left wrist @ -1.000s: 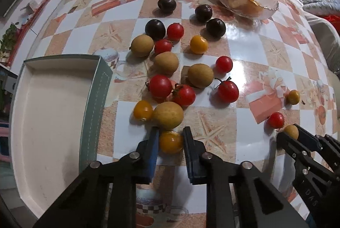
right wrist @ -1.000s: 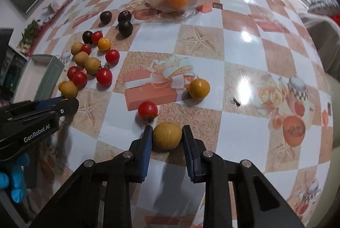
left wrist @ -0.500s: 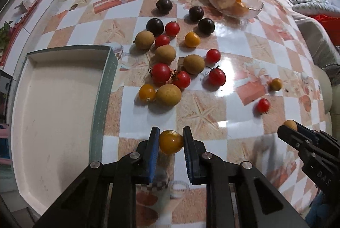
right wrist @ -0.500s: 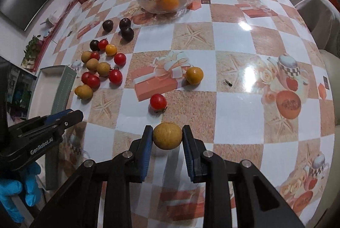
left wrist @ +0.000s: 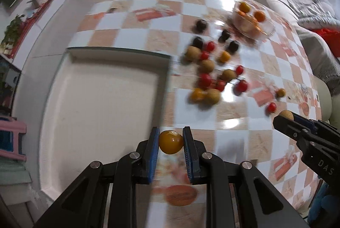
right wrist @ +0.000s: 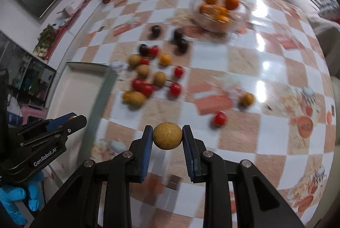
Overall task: Organize fruits
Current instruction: 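Carry both fruits over the white tray and open both tools to drop them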
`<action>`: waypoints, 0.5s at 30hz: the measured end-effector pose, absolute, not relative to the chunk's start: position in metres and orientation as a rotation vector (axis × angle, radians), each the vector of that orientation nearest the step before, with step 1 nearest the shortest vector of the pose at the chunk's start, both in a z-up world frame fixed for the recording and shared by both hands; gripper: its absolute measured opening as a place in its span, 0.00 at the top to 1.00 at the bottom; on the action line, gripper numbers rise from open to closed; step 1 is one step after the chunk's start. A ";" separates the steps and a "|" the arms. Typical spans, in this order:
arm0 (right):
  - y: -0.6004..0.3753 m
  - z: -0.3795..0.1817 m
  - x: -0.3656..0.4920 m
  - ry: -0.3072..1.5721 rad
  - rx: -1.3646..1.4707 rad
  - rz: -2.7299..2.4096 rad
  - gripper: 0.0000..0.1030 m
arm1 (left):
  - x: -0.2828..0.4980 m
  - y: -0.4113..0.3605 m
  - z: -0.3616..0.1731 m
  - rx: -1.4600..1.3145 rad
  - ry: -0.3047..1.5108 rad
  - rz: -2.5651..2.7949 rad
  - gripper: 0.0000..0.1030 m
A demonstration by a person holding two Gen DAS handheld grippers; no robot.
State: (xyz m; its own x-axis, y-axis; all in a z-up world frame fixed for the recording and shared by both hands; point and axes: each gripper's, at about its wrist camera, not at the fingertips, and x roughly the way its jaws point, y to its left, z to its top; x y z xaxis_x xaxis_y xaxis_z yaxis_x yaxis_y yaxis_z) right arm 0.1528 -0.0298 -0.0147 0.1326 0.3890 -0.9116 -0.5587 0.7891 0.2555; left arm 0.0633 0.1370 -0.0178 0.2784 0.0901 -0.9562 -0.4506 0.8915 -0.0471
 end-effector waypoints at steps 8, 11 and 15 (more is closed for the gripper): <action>0.054 -0.007 0.135 1.243 -0.231 0.825 0.70 | 0.034 0.210 -0.016 -0.354 1.221 0.503 0.77; 0.085 -0.010 0.129 1.244 -0.256 0.869 0.70 | 0.025 0.233 -0.022 -0.367 1.222 0.550 0.77; 0.127 -0.024 0.121 1.265 -0.293 0.923 0.70 | 0.016 0.258 -0.038 -0.389 1.245 0.590 0.77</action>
